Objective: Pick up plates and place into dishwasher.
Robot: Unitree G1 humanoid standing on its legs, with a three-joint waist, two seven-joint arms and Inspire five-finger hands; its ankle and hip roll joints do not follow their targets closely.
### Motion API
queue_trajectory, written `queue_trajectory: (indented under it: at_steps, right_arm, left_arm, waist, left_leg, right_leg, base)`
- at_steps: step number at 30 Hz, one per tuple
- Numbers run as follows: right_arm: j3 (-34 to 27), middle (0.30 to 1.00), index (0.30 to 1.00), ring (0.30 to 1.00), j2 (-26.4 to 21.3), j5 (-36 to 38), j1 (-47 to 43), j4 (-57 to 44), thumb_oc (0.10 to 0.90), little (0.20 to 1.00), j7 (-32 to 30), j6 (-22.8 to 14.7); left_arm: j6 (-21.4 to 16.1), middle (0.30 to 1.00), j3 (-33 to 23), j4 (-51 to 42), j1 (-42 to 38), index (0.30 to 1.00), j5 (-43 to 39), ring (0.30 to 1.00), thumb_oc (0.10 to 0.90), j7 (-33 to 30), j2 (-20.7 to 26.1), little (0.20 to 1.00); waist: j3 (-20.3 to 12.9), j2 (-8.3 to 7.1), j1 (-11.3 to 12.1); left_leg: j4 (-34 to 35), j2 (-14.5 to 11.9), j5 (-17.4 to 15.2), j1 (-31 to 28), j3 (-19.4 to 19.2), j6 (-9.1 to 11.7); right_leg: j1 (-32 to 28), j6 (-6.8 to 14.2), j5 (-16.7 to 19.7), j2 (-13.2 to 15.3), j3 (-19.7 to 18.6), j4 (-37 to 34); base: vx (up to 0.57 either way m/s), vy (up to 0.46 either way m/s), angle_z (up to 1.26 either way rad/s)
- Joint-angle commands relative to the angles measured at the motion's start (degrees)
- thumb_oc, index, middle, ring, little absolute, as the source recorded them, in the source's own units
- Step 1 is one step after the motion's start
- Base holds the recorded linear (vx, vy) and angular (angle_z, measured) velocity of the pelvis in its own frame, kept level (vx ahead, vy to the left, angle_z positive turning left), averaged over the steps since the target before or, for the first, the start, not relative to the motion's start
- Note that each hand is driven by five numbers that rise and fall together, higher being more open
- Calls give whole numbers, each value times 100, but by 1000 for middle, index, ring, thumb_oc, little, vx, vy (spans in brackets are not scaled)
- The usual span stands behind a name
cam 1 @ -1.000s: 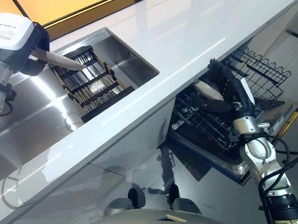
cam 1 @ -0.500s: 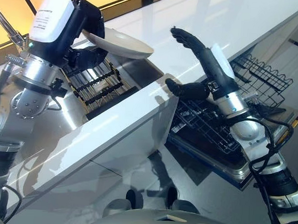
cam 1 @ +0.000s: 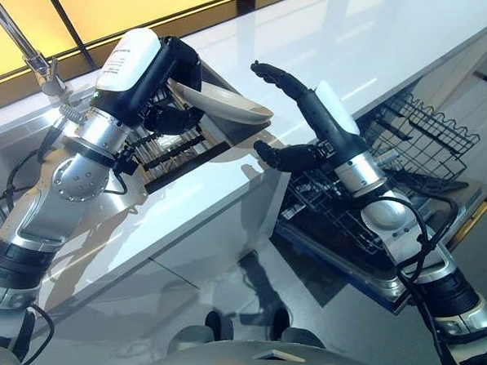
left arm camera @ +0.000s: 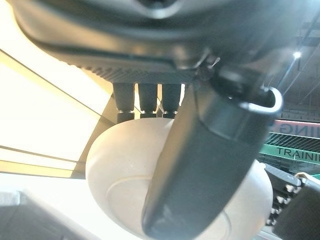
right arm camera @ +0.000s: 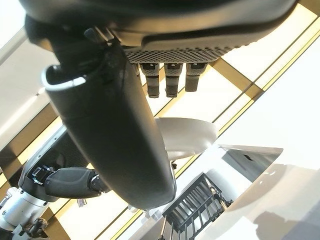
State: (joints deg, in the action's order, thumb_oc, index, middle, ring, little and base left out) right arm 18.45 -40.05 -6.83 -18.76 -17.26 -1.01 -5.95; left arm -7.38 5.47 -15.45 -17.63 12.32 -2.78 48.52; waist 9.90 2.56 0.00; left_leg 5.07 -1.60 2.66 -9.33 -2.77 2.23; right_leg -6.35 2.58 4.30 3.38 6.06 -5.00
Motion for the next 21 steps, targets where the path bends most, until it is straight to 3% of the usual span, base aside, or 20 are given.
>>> queue_trajectory:
  at_steps: [1, 2, 3, 21]
  right_arm:
    - [-82, 406, 406, 406, 234, -169, -816, -588, 224, 324, -634, -269]
    - [-98, 406, 406, 406, 260, -196, -811, -594, 224, 324, -694, -271]
    - [-121, 300, 300, 300, 315, -228, -829, -570, 100, 200, -819, -245]
    - [-325, 300, 300, 300, 489, -285, -612, -412, 100, 200, -1301, -128]
  left_arm:
    - [-140, 300, 140, -284, -827, 300, -477, 300, 100, -242, 29, 200]
    - [-152, 300, 154, -292, -808, 300, -503, 300, 100, -247, -9, 200]
    - [-194, 300, 186, -298, -785, 300, -604, 300, 100, -219, -95, 200]
    - [-489, 300, 284, -556, -632, 300, -852, 300, 100, -302, -495, 200]
  waist:
    - [-688, -239, -3]
    - [-687, -239, -5]
    - [-690, -241, -4]
    - [-701, -262, -50]
  left_leg:
    - [-56, 475, -342, 207, -107, -188]
    - [-56, 478, -343, 207, -107, -190]
    - [-54, 483, -345, 210, -116, -189]
    - [-7, 529, -362, 240, -221, -194]
  right_leg:
    - [59, 333, -456, -77, 155, 484]
    - [61, 337, -449, -74, 149, 476]
    - [60, 345, -420, -68, 142, 440]
    - [103, 431, -207, -4, 116, 191]
  base:
    - [0, 0, 0]
    - [0, 0, 0]
    - [0, 0, 0]
    - [-1, 0, 0]
